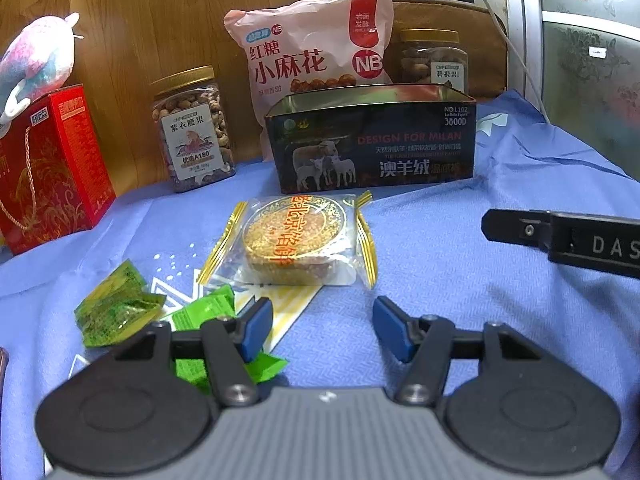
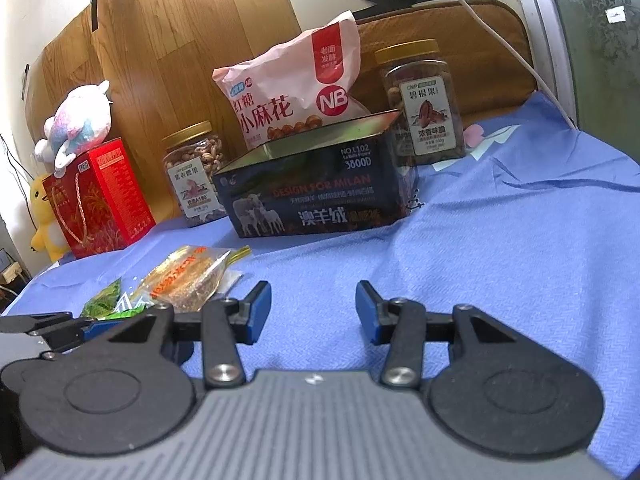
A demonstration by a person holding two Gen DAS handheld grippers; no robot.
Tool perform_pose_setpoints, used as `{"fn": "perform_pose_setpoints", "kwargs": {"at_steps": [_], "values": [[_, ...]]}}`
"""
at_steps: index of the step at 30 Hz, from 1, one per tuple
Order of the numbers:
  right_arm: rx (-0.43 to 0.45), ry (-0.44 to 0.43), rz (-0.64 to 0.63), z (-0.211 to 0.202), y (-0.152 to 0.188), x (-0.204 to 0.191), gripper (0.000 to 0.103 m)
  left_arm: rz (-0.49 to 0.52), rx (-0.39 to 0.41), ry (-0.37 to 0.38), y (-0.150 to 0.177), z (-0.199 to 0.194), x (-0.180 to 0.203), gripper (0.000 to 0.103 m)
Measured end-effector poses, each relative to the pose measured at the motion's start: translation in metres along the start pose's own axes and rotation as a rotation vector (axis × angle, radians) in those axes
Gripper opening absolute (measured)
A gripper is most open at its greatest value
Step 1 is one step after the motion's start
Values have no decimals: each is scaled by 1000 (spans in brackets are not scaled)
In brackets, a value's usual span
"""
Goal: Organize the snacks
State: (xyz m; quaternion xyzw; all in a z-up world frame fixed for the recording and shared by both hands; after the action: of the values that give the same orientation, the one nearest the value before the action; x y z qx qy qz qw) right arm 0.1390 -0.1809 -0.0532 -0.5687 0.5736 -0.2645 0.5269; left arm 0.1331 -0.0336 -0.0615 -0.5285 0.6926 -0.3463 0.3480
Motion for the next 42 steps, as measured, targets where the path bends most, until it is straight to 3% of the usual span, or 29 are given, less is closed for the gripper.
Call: {"fn": "perform_pose_setpoints", "kwargs": {"at_steps": [42], "values": [[-24, 13, -9, 4, 1, 4, 53, -4, 47, 62, 0, -8, 5, 65]]}}
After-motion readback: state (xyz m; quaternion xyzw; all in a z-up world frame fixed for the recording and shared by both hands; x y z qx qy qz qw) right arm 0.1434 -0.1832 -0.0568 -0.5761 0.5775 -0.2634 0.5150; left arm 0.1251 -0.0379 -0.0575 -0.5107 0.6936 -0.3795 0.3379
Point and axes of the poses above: each gripper's, at about its wrist camera, not at the fingertips, and z roughly the way its jaws point, x to its right, y to its underside, the point moved 10 cm from there along z, roughly the way its jaws point, and after that the axes turned 6 degrees about x, right-handed, at the moved point
